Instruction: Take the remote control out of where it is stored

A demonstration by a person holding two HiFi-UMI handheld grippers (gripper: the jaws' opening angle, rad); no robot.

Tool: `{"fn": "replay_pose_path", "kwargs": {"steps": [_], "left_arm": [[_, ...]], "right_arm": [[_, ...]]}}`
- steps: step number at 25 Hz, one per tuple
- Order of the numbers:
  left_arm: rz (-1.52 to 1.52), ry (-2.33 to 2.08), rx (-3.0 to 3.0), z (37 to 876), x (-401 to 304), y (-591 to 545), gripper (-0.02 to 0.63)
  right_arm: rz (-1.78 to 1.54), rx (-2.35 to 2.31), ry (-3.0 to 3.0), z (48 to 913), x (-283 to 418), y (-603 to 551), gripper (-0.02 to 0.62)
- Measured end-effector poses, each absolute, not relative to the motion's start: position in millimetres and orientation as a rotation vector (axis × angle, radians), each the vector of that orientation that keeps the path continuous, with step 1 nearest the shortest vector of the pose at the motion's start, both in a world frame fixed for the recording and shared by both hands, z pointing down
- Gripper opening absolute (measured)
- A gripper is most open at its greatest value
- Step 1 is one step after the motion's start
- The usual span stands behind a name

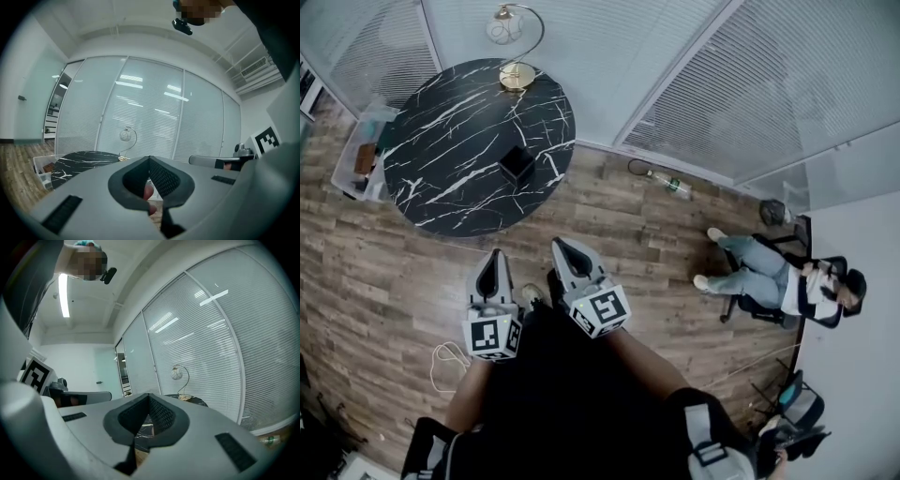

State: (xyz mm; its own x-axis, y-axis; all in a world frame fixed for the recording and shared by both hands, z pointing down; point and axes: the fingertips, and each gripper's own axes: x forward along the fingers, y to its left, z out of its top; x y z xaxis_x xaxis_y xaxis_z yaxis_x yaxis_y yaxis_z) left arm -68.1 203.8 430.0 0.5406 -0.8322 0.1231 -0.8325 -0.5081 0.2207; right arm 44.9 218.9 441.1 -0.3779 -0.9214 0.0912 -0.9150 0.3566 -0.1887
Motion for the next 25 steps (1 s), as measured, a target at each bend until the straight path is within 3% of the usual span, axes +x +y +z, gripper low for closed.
{"fn": "replay_pose_path", "kwargs": {"steps": [25], "left_arm": [[0.026, -1.581, 2.445, 424, -30, 66, -0.004]], "right_arm": [[-0.334, -1.580, 2.625, 440, 83, 61, -0.005]]}}
